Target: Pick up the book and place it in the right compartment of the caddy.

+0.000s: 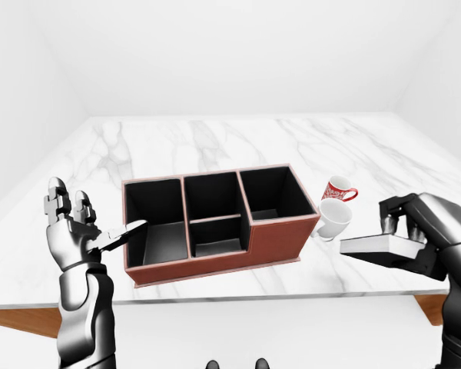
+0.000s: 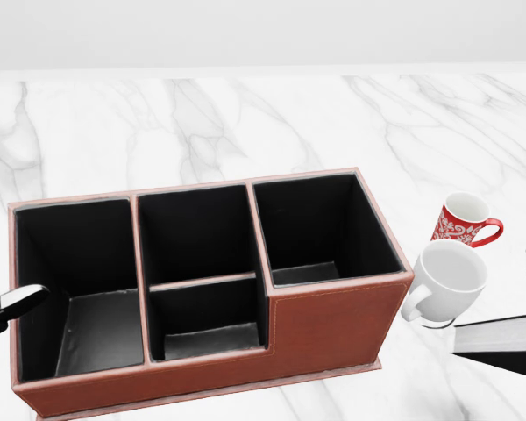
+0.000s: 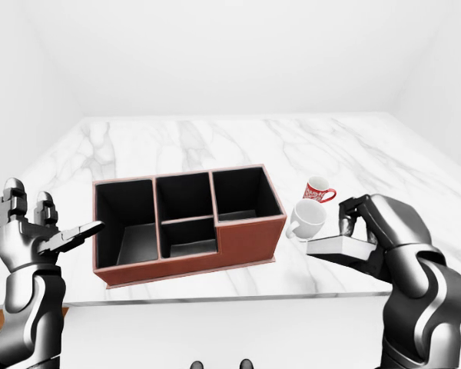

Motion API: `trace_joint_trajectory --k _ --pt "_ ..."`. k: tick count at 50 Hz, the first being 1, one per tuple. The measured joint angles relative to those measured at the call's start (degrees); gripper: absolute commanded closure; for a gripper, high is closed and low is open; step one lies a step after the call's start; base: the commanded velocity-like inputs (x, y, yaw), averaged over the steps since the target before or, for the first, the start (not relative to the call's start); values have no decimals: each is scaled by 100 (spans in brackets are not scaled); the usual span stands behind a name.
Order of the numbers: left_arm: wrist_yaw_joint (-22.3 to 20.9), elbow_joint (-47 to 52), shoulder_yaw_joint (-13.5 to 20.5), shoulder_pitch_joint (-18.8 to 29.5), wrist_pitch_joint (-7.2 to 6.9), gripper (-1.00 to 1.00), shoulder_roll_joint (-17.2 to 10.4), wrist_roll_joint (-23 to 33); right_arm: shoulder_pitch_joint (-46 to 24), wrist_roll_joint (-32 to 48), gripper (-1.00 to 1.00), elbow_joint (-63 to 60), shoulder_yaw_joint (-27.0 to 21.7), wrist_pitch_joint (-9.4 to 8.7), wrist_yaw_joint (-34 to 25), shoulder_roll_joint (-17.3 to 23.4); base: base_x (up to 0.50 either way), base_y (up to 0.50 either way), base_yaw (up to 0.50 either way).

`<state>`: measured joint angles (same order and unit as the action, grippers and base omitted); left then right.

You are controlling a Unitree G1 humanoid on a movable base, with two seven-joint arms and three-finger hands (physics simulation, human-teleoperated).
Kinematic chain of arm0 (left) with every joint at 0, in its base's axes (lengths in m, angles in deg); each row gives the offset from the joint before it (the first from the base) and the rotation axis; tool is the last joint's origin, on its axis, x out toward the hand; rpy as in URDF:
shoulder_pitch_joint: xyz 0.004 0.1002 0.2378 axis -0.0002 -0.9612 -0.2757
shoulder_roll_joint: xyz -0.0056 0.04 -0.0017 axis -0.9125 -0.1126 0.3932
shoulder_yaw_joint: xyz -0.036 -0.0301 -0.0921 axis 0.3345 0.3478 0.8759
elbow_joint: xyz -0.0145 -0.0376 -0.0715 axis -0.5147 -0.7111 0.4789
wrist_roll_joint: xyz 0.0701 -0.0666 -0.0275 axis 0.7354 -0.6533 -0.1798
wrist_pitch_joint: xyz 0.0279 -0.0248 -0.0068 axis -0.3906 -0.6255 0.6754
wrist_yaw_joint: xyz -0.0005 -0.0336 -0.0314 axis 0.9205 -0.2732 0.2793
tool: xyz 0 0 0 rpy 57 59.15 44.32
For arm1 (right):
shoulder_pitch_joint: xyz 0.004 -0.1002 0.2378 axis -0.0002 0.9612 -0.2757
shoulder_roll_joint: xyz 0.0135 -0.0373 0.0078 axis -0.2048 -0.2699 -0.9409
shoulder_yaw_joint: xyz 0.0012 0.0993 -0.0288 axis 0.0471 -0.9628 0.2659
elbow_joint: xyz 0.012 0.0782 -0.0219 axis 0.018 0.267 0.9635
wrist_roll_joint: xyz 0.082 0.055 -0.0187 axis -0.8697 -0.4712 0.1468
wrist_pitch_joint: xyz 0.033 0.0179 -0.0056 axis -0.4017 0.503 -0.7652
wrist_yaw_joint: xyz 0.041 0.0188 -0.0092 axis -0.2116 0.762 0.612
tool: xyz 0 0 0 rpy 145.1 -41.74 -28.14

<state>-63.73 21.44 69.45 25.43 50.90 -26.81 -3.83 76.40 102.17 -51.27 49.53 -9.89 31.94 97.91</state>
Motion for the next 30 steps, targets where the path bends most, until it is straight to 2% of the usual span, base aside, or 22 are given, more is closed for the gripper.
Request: trace_joint_trajectory --k 8,12,20,30 --pt "5 -3 4 4 -2 -100 -4 0 -423 -39 100 -1107 -354 0 0 371 0 0 0" --pt "8 11 2 2 -8 -100 -3 4 -932 -167 100 -1409 -299 0 1 705 0 0 0" --pt "7 19 -7 3 -15 -100 0 14 -2659 -841 100 -971 569 0 0 1129 0 0 0" --pt "11 22 -12 18 -29 -100 -3 19 -5298 -1386 100 1337 1657 0 1 1228 0 0 0"
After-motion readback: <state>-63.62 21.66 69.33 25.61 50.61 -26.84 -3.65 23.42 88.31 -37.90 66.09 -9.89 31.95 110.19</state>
